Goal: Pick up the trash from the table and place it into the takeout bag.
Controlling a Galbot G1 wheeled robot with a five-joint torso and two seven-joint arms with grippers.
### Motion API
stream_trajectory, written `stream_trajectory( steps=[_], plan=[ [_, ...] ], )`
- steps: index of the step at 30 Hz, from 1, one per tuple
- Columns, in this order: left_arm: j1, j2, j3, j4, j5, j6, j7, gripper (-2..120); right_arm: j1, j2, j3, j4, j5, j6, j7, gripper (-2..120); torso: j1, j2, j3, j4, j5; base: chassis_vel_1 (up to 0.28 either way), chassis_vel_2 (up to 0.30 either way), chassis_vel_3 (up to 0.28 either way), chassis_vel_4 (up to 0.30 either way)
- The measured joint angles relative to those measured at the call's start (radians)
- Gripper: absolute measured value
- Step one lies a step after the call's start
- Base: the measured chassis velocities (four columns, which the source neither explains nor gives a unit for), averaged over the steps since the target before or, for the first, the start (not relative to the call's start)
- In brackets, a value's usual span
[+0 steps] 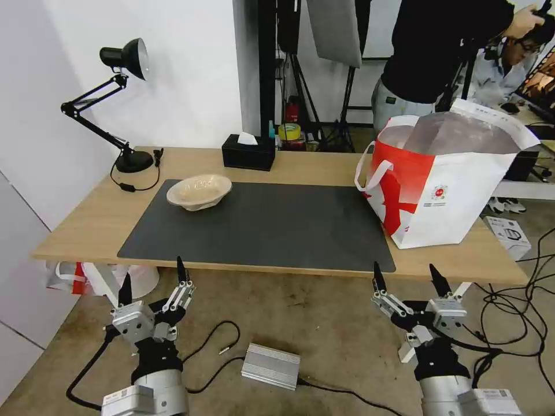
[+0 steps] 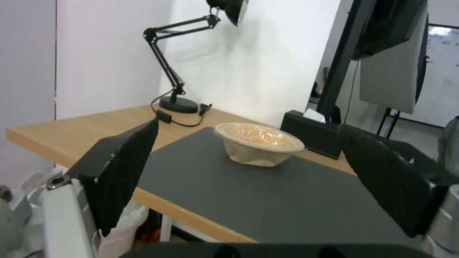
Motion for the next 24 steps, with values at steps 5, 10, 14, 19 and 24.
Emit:
stream_trajectory(
  steps=[5,10,14,19,24],
  plan=[
    [0.0,0.003,-0.001,-0.003,0.0,0.0,0.0,100,-0.013,-0.002,0.003,0.009,0.0,-0.01,0.01,100,0.0,0.0,0.0,0.0,0.0,0.0,0.0,0.0,0.0],
    [0.002,0.005,-0.001,-0.005,-0.001,0.0,0.0,100,-0.021,-0.002,0.002,0.013,0.001,-0.015,0.014,100,0.0,0.0,0.0,0.0,0.0,0.0,0.0,0.0,0.0],
    [0.003,0.006,-0.002,-0.008,-0.001,0.0,0.0,100,-0.026,-0.002,0.002,0.015,-0.001,-0.02,0.016,100,0.0,0.0,0.0,0.0,0.0,0.0,0.0,0.0,0.0],
    [0.004,0.006,-0.002,-0.008,-0.001,-0.001,0.0,100,-0.037,-0.002,0.002,0.019,-0.003,-0.023,0.016,100,0.0,0.0,0.0,0.0,0.0,0.0,0.0,0.0,0.0],
    [0.005,0.006,-0.002,-0.008,-0.001,-0.001,0.0,100,-0.051,0.002,0.0,0.02,-0.008,-0.024,0.018,100,0.0,0.0,0.0,0.0,0.0,0.0,0.0,0.0,0.0]
  ],
)
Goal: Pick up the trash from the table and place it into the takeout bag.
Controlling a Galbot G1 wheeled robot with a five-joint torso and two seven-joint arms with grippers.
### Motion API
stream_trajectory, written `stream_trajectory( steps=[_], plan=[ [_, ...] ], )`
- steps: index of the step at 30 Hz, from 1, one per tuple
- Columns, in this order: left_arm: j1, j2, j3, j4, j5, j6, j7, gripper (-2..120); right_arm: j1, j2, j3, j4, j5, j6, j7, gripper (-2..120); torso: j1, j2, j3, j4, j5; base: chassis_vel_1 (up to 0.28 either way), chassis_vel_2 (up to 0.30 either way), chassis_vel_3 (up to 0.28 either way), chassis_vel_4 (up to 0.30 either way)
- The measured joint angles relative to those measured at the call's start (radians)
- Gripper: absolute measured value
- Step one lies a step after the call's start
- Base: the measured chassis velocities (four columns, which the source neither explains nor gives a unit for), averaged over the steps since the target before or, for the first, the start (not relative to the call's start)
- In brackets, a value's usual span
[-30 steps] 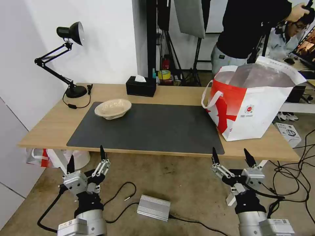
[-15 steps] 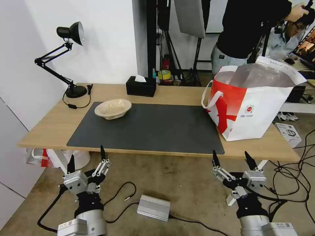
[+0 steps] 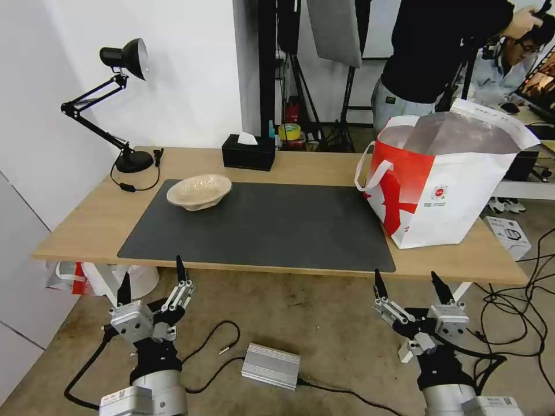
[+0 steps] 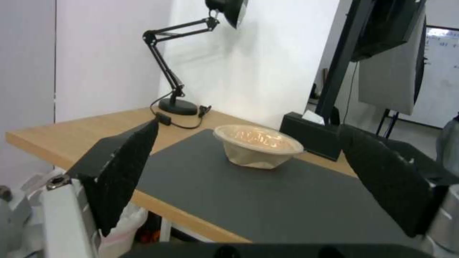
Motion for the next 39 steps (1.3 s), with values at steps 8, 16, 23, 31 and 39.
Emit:
stream_trajectory(
  steps=[8,16,23,31,39],
  plan=[
    [0.001,-0.011,0.003,0.0,0.001,0.0,0.0,100,-0.012,0.004,-0.004,-0.008,-0.008,-0.005,0.004,100,0.0,0.0,0.0,0.0,0.0,0.0,0.0,0.0,0.0],
    [0.004,-0.008,0.001,-0.002,0.002,-0.001,0.0,100,-0.009,0.009,-0.009,-0.016,-0.008,-0.009,0.006,100,0.0,0.0,0.0,0.0,0.0,0.0,0.0,0.0,0.0],
    [0.003,-0.002,-0.003,-0.002,0.002,-0.001,0.0,100,-0.011,0.015,-0.014,-0.016,-0.007,-0.01,0.006,100,0.0,0.0,0.0,0.0,0.0,0.0,0.0,0.0,0.0],
    [0.001,-0.002,-0.005,-0.002,0.0,-0.001,0.0,100,-0.012,0.016,-0.014,-0.017,-0.007,-0.01,0.006,100,0.0,0.0,0.0,0.0,0.0,0.0,0.0,0.0,0.0],
    [0.0,-0.002,-0.005,0.0,0.0,-0.001,0.0,100,-0.012,0.016,-0.015,-0.018,-0.007,-0.01,0.005,100,0.0,0.0,0.0,0.0,0.0,0.0,0.0,0.0,0.0]
  ],
)
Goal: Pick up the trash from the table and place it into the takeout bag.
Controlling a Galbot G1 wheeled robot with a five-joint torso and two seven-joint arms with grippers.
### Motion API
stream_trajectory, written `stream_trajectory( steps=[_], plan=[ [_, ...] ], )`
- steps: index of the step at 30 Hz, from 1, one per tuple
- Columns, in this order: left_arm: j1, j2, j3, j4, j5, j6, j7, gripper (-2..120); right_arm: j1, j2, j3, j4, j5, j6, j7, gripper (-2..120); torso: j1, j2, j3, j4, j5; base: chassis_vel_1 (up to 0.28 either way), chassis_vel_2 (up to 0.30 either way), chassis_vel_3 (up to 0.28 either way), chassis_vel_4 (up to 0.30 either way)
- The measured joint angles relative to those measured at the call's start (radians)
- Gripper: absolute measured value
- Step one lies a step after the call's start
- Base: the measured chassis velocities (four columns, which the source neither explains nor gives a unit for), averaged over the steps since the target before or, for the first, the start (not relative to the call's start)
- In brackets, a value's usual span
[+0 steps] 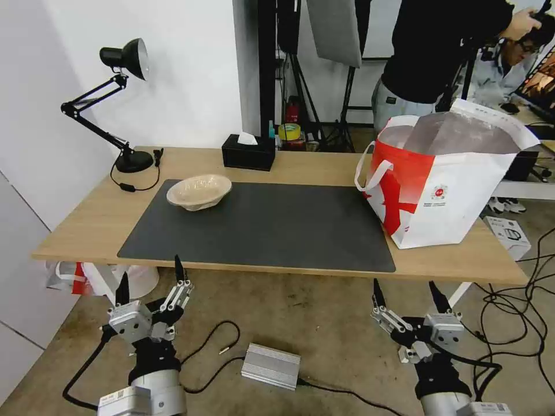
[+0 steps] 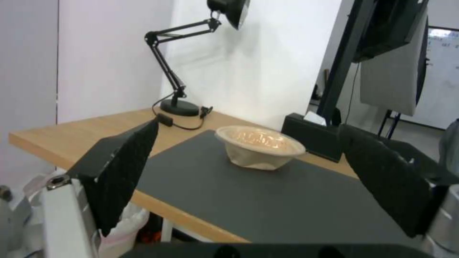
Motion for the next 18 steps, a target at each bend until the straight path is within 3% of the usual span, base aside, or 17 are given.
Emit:
stream_trajectory(
  steps=[18],
  plan=[
    [0.0,-0.001,0.002,0.002,-0.003,0.003,0.0,100,0.0,0.0,0.0,0.0,0.0,0.0,-0.001,100,0.0,0.0,0.0,0.0,0.0,0.0,0.0,0.0,0.0]
  ],
)
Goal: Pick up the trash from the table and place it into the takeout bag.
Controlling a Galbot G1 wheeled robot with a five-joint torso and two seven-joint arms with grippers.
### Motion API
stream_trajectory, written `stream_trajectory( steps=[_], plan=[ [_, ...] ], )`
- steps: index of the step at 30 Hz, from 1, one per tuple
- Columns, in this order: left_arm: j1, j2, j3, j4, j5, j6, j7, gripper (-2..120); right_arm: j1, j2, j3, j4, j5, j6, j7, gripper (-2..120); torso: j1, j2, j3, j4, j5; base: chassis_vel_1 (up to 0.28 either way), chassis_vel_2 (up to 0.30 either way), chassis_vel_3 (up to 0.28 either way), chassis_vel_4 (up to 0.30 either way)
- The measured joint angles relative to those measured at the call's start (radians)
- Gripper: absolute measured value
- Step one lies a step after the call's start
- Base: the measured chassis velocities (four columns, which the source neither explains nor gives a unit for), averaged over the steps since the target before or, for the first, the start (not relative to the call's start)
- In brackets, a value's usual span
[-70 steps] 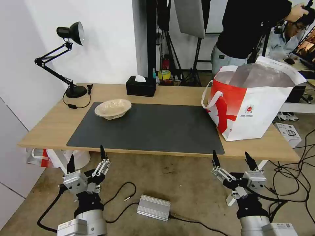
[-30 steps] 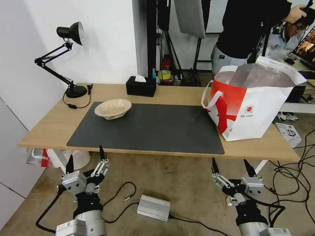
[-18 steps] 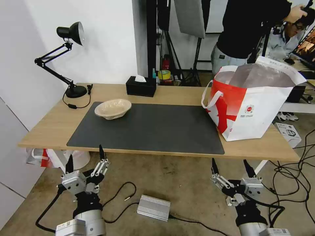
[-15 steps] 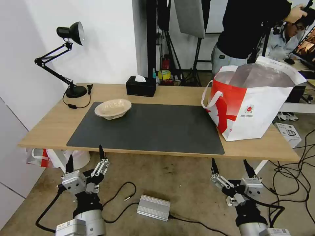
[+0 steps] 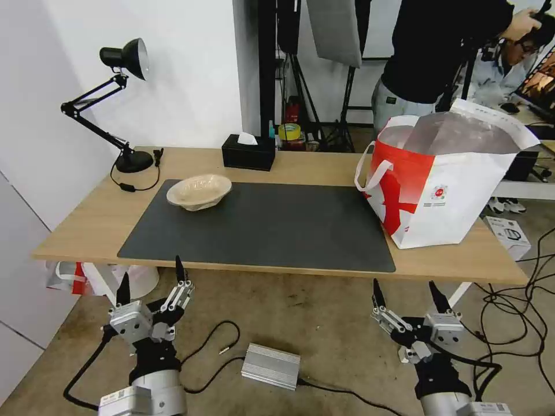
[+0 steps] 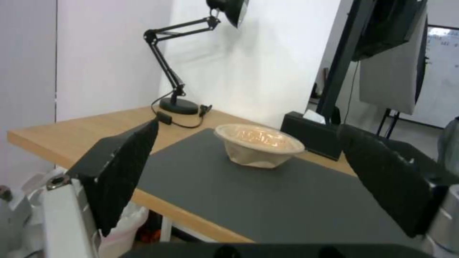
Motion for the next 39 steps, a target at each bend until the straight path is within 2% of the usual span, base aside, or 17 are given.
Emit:
stream_trajectory(
  steps=[6,10,15,24,34,39],
  plan=[
    [-0.005,-0.006,-0.003,-0.015,-0.001,0.039,-0.007,100,0.0,0.0,0.0,0.0,0.0,0.0,0.0,100,0.0,0.0,0.0,0.0,0.0,0.0,0.0,0.0,0.0],
    [-0.01,0.009,-0.014,-0.036,-0.049,0.069,-0.035,100,0.0,0.0,0.0,0.0,0.0,0.0,0.0,100,0.0,0.0,0.0,0.0001,0.0,0.0,0.0,0.0,0.0],
    [-0.027,0.051,-0.049,-0.058,-0.126,0.088,-0.054,100,0.0,0.0,0.0,0.0,0.0,0.0,0.0,100,0.0,0.0,0.0,0.0,-0.0001,0.0,0.0,0.0,0.0],
    [-0.062,0.076,-0.067,-0.081,-0.39,0.152,-0.093,100,0.0,0.0,0.0,0.0,0.0,0.0,0.0,100,0.0,0.0,0.0,0.0,0.0,0.0,0.0,0.0,0.0],
    [-0.1,0.102,-0.107,-0.082,-0.508,0.155,-0.107,100,0.0,0.0,0.0,0.0,0.0,0.0,0.0,100,0.0,0.0,0.0,0.0,0.0,0.0,0.0,0.0,0.0],
    [-0.139,0.122,-0.129,-0.082,-0.586,0.19,-0.121,100,0.0,0.0,0.0,0.0,0.0,0.0,0.0,100,0.0,0.0,0.0,0.0,0.0,0.0,0.0,0.0,0.0]
  ],
)
